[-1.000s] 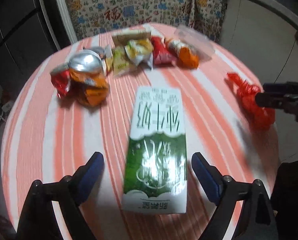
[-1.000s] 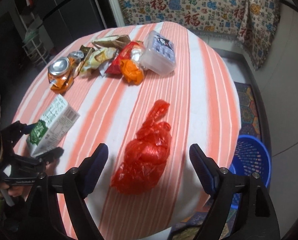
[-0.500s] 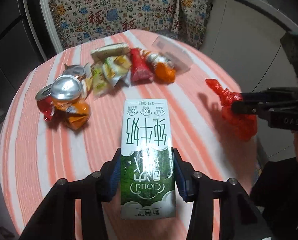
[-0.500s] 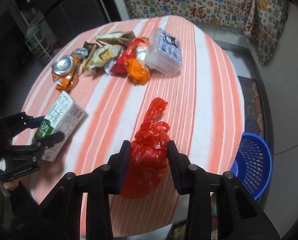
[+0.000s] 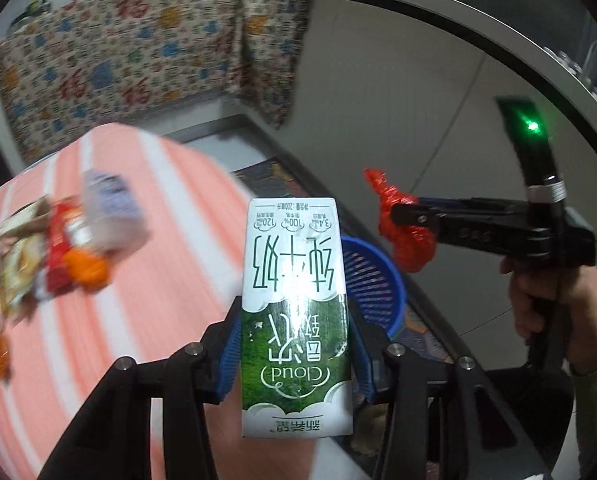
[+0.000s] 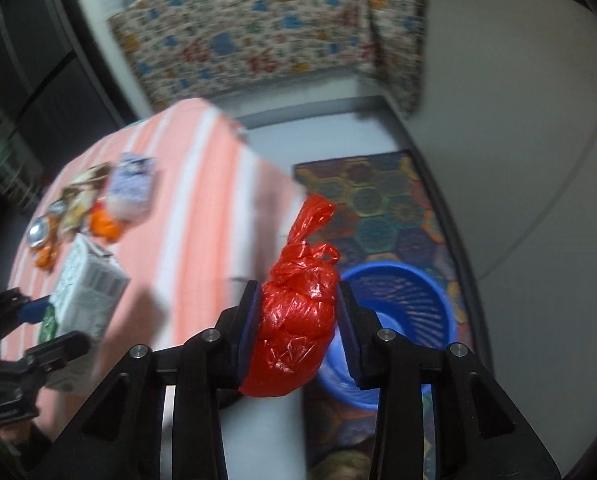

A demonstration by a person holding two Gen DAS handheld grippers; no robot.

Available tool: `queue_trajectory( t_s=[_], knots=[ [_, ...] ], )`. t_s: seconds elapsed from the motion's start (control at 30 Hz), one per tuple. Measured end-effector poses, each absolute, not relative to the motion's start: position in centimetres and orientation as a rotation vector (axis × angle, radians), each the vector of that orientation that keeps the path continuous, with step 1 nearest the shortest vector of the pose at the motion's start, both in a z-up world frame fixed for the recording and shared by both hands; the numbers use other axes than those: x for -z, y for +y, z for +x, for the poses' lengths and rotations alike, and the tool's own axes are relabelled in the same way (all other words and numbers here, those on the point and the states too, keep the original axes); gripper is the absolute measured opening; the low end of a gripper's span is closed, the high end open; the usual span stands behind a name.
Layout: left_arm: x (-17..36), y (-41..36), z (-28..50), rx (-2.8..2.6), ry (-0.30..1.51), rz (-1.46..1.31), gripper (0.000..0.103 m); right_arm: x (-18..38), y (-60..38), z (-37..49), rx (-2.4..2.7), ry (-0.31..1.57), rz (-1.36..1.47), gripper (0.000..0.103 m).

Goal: Collect trash
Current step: 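Carry both items over the blue wastebasket and open both tools to drop them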

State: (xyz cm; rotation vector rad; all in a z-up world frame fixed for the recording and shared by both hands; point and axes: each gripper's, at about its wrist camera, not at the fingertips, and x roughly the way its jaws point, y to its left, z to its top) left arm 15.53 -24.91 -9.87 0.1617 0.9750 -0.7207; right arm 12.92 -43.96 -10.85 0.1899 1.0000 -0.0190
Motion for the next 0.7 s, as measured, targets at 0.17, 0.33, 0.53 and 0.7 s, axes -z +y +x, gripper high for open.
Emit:
queue_trajectory(
  t_s=[0.17,0.33,0.53,0.7],
  knots=[
    [12.1,-31.0,16.9,0.778,0.99,0.164,0.048,13.8,-49.9,13.5,0.104,1.019,0.21,0.038],
    [15.4,-35.2,18.8,0.789,1.035,0.152,0.048,16.7,-53.2,13.7,0.131,1.031,0.258,0.038],
    [19.4,-38.4,20.6,0.771,1.105,0.135,0.048,18.0,-55.3,13.7,0.136,1.047,0.285,0.038],
    [21.5,-39.9,21.2,0.781,1.116,0.108,0.053,18.8,-56.2,13.5,0.131,1.062,0.322,0.039]
  ],
)
